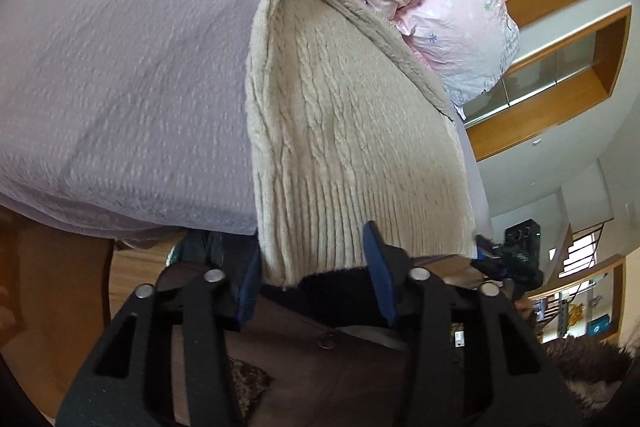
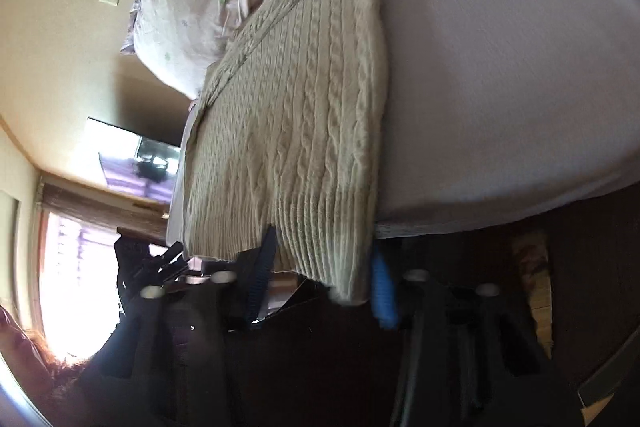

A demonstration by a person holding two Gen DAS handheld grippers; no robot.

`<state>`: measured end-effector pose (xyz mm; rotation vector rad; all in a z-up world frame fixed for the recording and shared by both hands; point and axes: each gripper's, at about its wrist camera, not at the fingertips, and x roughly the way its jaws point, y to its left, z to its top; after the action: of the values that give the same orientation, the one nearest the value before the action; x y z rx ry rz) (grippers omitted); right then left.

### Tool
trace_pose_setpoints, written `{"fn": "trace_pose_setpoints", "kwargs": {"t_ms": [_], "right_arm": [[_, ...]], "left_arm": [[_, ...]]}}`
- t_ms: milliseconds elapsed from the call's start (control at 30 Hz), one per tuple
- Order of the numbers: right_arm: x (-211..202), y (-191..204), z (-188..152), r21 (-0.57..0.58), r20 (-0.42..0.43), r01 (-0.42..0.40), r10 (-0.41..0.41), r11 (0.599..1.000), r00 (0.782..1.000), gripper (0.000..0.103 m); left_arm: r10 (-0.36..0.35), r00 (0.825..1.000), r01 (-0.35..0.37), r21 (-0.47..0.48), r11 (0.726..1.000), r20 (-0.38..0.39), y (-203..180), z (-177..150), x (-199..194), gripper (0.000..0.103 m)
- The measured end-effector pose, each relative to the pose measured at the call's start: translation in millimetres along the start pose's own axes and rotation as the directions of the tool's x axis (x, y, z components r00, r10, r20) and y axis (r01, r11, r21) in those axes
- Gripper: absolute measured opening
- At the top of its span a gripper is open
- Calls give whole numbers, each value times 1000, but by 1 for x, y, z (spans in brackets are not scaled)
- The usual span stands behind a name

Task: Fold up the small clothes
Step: 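Move both open grippers to the sweater hem, then grasp the hem with both grippers and lift it toward the collar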

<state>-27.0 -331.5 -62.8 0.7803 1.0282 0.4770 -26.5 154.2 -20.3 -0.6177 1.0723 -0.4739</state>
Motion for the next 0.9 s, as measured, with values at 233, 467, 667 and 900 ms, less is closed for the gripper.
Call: {"fn": "trace_pose_setpoints", "kwargs": {"t_ms": [233,467,667,900], "right_arm": [[-34,37,20,-155,132,-118,139,981,982,10],[-44,72,113,-267,337,-154,242,951,910,10],[13,71,220,-194,429,-142,214,971,878,10],[93,31,305,42,411,21,-36,999,911,10]], "left_arm": [[-99,989,95,46,994,108,-20,27,-30,6],[-70,953,29,141,990,296,-47,144,-32,6],[11,943,-42,85,996,334,-42,255,24,6],[119,954,-115,-31,993,274,-13,330,102,7]]}}
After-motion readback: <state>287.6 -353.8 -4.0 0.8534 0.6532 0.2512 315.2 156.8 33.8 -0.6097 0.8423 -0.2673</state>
